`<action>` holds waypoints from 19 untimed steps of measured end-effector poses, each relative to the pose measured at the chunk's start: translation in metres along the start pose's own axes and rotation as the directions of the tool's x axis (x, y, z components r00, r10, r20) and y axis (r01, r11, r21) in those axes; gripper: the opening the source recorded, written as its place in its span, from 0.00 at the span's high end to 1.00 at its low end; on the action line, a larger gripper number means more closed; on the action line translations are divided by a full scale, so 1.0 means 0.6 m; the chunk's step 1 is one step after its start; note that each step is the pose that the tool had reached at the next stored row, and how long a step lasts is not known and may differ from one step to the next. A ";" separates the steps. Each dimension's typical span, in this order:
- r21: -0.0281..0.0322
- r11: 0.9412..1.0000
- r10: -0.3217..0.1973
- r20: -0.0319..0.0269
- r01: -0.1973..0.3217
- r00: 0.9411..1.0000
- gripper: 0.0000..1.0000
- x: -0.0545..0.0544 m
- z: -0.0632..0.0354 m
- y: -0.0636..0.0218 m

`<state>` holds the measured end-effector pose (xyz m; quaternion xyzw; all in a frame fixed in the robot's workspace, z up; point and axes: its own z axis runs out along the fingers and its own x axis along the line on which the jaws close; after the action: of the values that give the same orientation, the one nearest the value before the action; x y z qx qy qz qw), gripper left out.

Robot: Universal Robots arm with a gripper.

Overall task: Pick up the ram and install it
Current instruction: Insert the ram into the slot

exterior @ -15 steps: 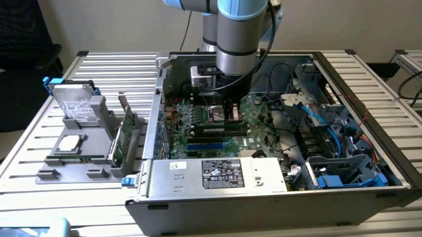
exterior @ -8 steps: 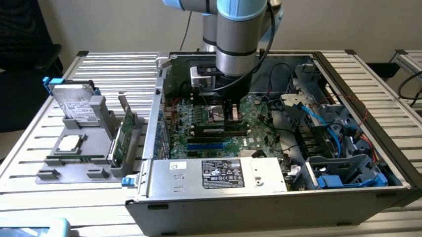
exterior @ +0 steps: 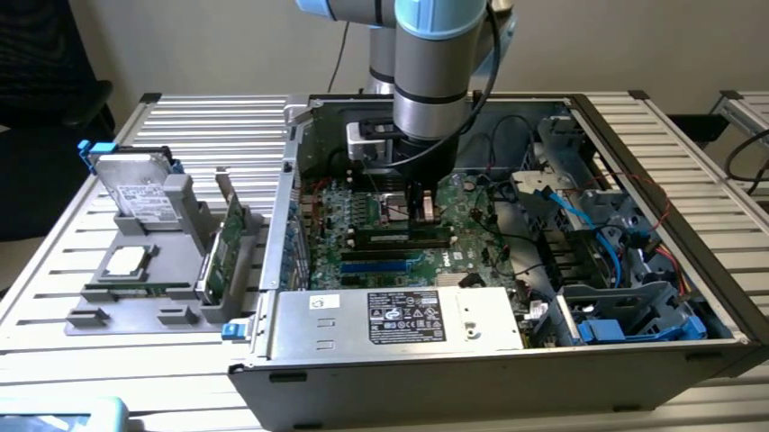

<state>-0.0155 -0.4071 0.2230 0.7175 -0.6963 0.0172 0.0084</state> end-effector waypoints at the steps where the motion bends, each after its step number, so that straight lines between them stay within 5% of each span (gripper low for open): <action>1: 0.000 1.000 0.000 0.000 0.000 1.000 0.87 0.000 0.000 0.000; 5: 0.000 1.000 0.000 0.000 0.000 1.000 0.85 0.000 -0.002 0.000; 6: 0.000 1.000 0.000 0.000 0.000 1.000 0.78 0.000 -0.004 0.000; 19: 0.000 1.000 0.000 0.000 0.000 1.000 0.78 0.006 -0.038 -0.018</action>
<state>-0.0050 -0.4096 0.2459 0.7175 -0.6963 0.0172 0.0084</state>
